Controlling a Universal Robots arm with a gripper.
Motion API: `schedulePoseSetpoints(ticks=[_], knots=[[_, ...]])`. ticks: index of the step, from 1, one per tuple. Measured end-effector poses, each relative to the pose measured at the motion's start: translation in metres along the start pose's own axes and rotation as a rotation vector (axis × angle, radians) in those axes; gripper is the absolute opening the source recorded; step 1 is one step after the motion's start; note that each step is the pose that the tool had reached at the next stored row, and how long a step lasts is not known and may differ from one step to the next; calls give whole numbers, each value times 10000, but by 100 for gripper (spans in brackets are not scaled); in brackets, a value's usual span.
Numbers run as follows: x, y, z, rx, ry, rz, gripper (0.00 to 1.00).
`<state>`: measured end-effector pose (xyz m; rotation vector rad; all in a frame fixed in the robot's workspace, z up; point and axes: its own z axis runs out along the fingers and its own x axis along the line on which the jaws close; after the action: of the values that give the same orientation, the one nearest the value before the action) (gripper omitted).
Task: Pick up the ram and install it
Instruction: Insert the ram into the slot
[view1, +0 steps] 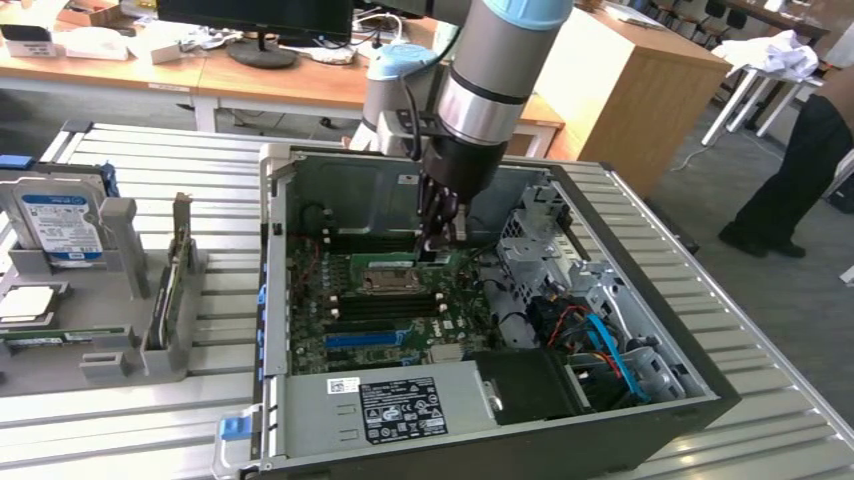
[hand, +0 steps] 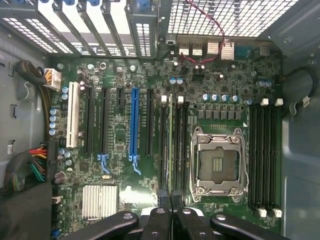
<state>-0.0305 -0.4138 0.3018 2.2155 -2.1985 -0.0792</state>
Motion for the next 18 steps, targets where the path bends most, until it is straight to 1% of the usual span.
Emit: schedulePoseSetpoints(ticks=[2, 5, 10, 14, 18], knots=[[0, -1, 18, 1, -1, 0, 12], [2, 0, 18, 0, 2, 1, 12], [58, -1, 18, 0, 0, 0, 12], [66, 0, 20, 0, 1, 1, 12], [67, -3, 64, 0, 1, 0, 12]])
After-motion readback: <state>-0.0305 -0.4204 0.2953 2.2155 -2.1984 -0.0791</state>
